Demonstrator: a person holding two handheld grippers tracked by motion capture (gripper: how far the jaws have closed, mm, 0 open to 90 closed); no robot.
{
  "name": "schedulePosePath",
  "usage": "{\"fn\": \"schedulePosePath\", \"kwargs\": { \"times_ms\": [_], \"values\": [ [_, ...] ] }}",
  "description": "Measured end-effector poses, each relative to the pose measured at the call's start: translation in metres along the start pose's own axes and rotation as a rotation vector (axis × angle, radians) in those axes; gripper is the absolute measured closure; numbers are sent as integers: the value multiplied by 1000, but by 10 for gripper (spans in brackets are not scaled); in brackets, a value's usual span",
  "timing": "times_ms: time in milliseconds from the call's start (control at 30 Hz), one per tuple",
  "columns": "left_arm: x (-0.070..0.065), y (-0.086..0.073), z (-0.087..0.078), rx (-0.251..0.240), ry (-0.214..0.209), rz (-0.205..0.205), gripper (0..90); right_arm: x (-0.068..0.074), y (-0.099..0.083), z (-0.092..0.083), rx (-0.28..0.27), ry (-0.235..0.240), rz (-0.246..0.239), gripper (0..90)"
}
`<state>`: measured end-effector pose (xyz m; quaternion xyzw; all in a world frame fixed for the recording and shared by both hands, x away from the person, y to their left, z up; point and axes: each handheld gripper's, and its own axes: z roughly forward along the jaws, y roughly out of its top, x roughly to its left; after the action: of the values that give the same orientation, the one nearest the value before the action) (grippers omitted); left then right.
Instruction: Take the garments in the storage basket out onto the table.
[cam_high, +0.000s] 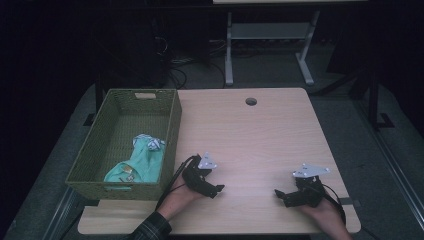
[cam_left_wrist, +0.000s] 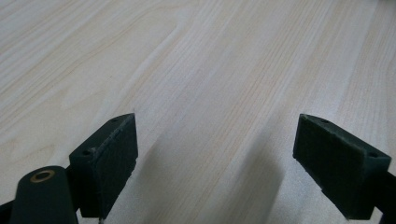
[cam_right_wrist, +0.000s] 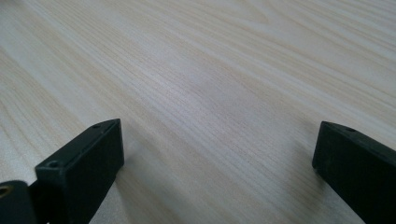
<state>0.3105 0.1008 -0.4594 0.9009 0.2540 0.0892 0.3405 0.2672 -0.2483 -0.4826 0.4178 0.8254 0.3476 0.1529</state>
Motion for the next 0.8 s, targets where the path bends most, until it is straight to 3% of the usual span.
{"fn": "schedulePosePath", "kwargs": {
  "times_ms": [800],
  "values": [
    [5, 9, -7, 3, 1, -15, 132, 0, 0, 0, 0, 0, 0, 15]
  ]
}}
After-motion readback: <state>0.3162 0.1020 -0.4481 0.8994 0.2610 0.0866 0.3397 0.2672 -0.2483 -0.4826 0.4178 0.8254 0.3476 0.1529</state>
